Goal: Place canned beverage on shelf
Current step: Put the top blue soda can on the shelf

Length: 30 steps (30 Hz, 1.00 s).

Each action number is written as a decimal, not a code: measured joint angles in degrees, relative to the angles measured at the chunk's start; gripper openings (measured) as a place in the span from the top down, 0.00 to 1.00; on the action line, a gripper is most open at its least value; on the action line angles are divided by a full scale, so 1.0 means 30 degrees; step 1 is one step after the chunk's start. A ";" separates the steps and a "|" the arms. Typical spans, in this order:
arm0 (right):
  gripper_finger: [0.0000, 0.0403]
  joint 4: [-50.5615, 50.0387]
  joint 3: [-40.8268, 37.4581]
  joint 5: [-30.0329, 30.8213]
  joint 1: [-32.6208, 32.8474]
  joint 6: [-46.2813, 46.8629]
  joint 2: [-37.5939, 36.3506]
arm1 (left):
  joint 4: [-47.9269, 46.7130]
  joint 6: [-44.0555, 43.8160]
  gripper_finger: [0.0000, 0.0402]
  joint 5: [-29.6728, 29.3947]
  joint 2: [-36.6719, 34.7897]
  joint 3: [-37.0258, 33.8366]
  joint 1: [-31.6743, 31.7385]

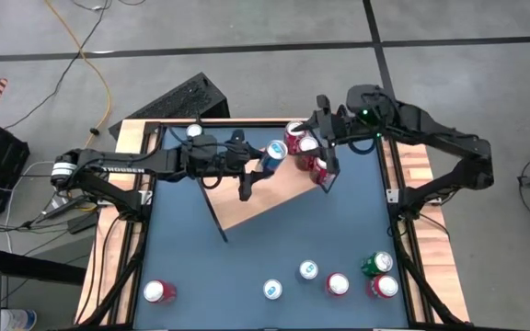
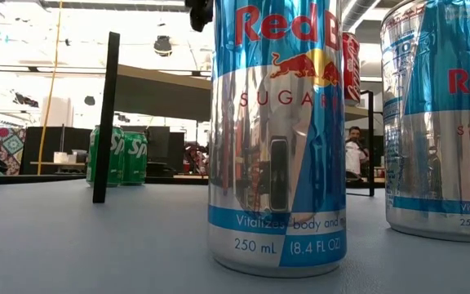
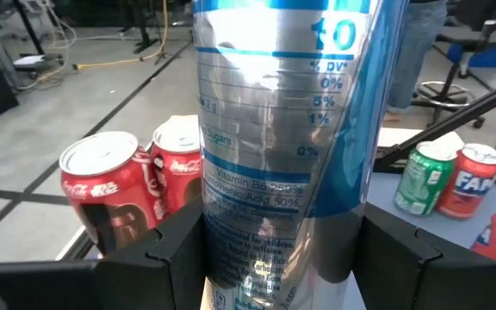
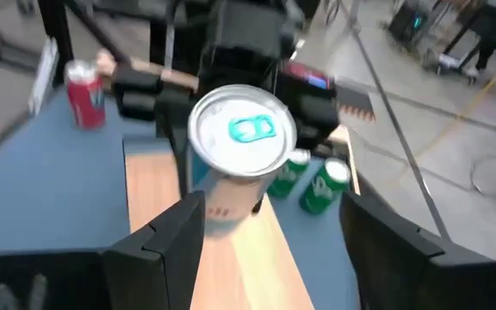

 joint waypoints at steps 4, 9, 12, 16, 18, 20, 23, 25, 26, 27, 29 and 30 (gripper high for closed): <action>0.35 -0.2015 0.1678 0.1879 0.0770 -0.1190 0.1221 | -0.0287 0.0220 0.49 -0.0545 0.0000 0.0000 0.0013; 0.31 -0.3721 0.3800 0.4336 0.1960 -0.1951 0.3047 | -0.0561 0.0235 0.49 -0.0836 -0.0002 0.0000 0.0007; 0.27 -0.5218 0.5297 0.6206 0.2869 -0.2477 0.4305 | -0.0657 0.0358 0.47 -0.1024 -0.0014 0.0000 0.0007; 0.20 -0.7568 0.8034 0.7029 0.3653 -0.2564 0.5808 | -0.1193 0.0477 0.47 -0.1259 -0.0010 0.0000 0.0000; 0.18 -0.8700 0.9379 0.7056 0.3801 -0.2442 0.6362 | -0.1173 0.0475 0.46 -0.1263 -0.0015 0.0000 0.0000; 0.16 -0.9184 1.0621 0.7024 0.3787 -0.2392 0.6986 | -0.1122 0.0475 0.46 -0.1270 -0.0015 0.0000 0.0000; 0.16 -0.9581 1.1885 0.6508 0.3475 -0.2366 0.7714 | -0.1067 0.0583 0.46 -0.1286 -0.0015 0.0000 0.0000; 0.16 -0.9304 1.2419 0.5822 0.3120 -0.2354 0.8093 | -0.0983 0.0711 0.46 -0.1320 -0.0015 0.0000 0.0000; 0.16 -0.9575 1.2564 0.5556 0.2907 -0.2359 0.8312 | -0.0969 0.0723 0.46 -0.1321 -0.0015 0.0000 0.0000; 0.16 -0.9703 1.2659 0.5348 0.2730 -0.2359 0.8548 | -0.0976 0.0730 0.46 -0.1320 -0.0015 0.0000 0.0000; 0.16 -0.9859 1.2674 0.4939 0.2396 -0.2327 0.8719 | -0.0988 0.0741 0.46 -0.1334 -0.0015 0.0000 0.0000; 0.16 -1.0079 1.2659 0.4855 0.2245 -0.2315 0.8767 | -0.0975 0.0745 0.46 -0.1332 -0.0015 0.0000 0.0000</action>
